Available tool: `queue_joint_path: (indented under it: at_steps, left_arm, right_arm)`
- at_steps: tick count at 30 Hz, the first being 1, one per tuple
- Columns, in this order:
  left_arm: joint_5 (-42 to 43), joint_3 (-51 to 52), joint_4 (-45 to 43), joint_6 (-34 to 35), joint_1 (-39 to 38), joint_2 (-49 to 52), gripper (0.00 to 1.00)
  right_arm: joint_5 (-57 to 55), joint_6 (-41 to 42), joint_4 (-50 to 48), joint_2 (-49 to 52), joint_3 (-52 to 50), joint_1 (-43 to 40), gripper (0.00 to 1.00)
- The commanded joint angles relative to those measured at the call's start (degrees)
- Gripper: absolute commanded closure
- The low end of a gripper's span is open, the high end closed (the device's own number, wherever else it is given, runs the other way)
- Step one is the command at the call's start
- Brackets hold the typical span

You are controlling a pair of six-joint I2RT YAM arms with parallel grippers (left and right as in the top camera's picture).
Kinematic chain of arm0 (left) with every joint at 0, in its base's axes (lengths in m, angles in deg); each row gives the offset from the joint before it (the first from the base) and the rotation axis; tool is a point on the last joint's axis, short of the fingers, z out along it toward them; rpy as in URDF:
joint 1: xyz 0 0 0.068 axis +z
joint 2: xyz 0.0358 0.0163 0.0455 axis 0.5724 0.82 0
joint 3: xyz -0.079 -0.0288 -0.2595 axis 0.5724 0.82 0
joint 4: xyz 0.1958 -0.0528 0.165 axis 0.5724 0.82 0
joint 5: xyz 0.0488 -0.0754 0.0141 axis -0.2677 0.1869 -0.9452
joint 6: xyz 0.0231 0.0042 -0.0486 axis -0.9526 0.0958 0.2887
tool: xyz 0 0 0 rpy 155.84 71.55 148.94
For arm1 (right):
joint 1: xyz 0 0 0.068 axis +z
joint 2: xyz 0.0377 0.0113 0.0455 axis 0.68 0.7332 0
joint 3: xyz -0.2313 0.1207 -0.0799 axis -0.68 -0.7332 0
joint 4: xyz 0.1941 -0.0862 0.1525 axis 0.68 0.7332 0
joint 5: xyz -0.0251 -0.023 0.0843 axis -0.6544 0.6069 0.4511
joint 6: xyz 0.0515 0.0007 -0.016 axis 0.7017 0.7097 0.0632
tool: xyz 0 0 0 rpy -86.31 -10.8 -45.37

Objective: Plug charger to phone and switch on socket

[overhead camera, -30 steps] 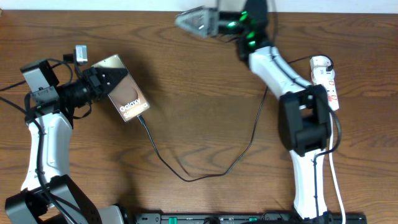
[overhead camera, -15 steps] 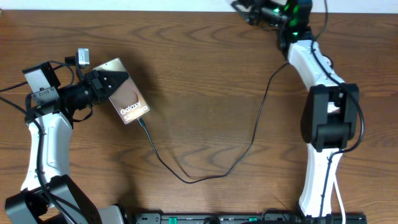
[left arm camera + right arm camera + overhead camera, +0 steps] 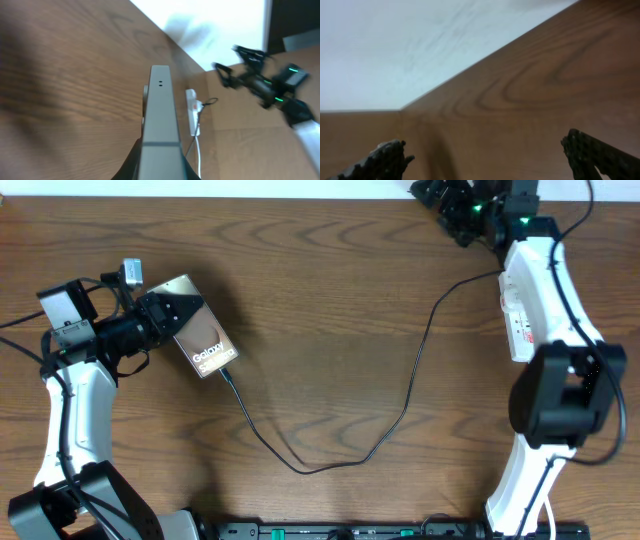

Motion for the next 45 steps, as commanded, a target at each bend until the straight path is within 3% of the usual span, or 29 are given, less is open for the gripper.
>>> queue_joint_path:
  at_steps: [1,8,15,19,33,45]
  left_arm:
    - [-4.1,-0.4,1.8,-0.6,-0.2,-0.3,0.93]
    - [-11.5,-0.4,9.3,-3.3,-0.4,-0.3,0.92]
    - [-20.6,0.5,11.3,-2.9,-2.3,0.2,0.93]
    - [-23.1,0.5,11.2,0.8,-4.3,2.0,0.93]
    - [-24.5,0.5,8.2,2.3,-10.7,13.5,0.92]
    - [-24.6,0.5,8.0,3.0,-12.3,18.2,0.93]
  right_arm:
    - [-2.6,-10.3,5.9,-7.6,0.7,0.3,0.01]
    - [-18.7,-13.4,26.9,-17.1,0.7,3.7,0.01]
    - [-20.1,-15.2,37.8,-20.9,0.7,8.9,0.01]
    - [-21.6,-15.2,39.7,-20.7,0.7,13.2,0.01]
    - [-35.1,-14.6,41.8,-20.5,0.7,26.5,0.01]
    - [-35.1,-14.5,41.9,-20.5,0.7,27.8,0.01]
